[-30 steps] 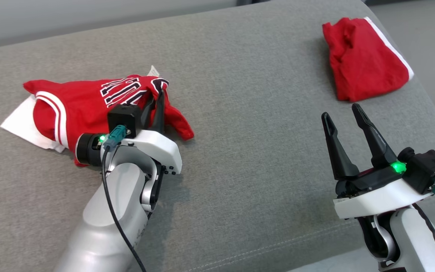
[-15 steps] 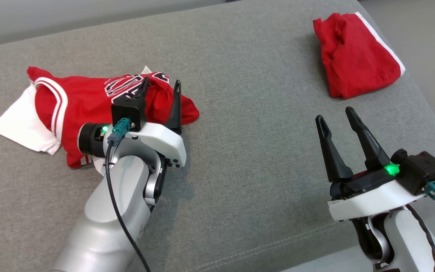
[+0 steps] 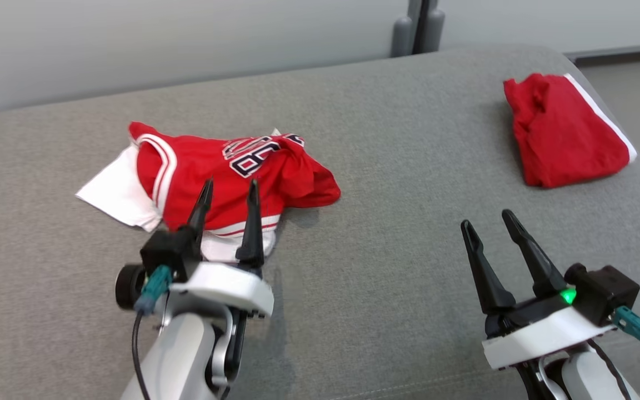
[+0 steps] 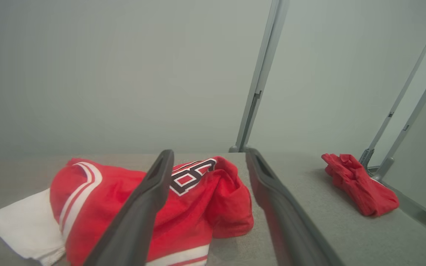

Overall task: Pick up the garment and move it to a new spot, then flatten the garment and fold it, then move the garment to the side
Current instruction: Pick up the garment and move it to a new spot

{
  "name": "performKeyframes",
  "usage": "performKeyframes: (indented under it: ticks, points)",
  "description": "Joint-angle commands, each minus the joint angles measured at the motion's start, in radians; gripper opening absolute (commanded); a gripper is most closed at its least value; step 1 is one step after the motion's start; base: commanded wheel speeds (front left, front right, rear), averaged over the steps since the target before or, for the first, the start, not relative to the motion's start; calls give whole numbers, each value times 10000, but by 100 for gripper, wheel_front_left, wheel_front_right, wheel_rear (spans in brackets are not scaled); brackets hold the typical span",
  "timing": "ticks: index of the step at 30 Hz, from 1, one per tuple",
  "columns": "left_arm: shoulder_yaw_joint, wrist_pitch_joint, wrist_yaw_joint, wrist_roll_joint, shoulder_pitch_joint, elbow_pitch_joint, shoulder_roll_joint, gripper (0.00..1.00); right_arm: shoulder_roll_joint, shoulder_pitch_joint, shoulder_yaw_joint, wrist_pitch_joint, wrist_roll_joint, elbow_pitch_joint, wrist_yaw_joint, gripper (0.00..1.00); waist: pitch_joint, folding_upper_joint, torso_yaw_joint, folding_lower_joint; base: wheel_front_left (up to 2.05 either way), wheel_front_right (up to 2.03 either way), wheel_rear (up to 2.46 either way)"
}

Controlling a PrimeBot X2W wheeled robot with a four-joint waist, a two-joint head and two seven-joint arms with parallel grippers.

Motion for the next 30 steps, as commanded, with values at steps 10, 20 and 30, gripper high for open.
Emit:
performKeyframes:
  ticks: [10, 20, 30]
  points:
    - [1017, -59, 434, 630, 2198, -1874, 131, 100, -117, 891, -360, -61, -61, -262, 0, 100, -1051, 0, 989, 0, 0, 0, 0]
    - [1766, -59, 564, 827, 3516, -2075, 131, 100, -123, 1548, -610, -61, -462, -397, 0, 100, -1465, 0, 1293, 0, 0, 0, 0]
    - [2255, -59, 665, 926, 4787, -2349, 131, 100, 18, 1926, -864, -61, -522, -593, 0, 100, -1735, 0, 1343, 0, 0, 0, 0]
